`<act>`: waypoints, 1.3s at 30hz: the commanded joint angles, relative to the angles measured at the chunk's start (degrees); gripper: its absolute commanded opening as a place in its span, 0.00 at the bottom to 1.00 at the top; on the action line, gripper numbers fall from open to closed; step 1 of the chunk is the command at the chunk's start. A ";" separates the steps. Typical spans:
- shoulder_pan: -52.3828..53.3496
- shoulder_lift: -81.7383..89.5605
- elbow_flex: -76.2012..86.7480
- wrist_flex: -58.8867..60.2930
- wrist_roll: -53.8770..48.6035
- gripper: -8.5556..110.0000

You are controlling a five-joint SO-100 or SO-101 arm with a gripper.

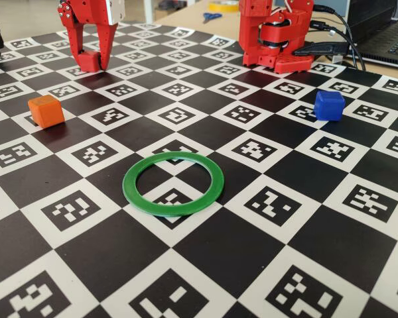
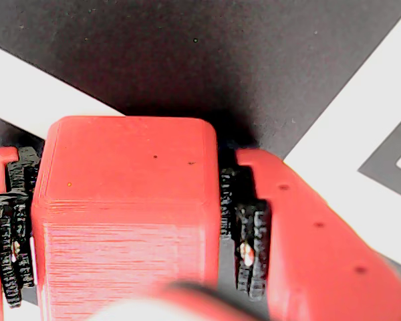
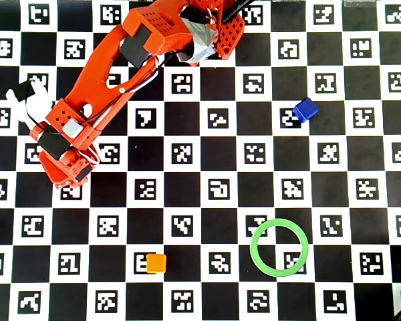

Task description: Grab the red cube then put it in the green circle then put the blue cube on top and finally the orange cube on top

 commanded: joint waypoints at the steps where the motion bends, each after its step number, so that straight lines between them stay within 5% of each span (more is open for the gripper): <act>1: -1.14 5.19 0.09 1.14 -1.93 0.14; 16: -7.73 22.41 -7.38 19.69 -8.70 0.13; 39: -38.67 39.29 -2.11 27.95 -13.01 0.13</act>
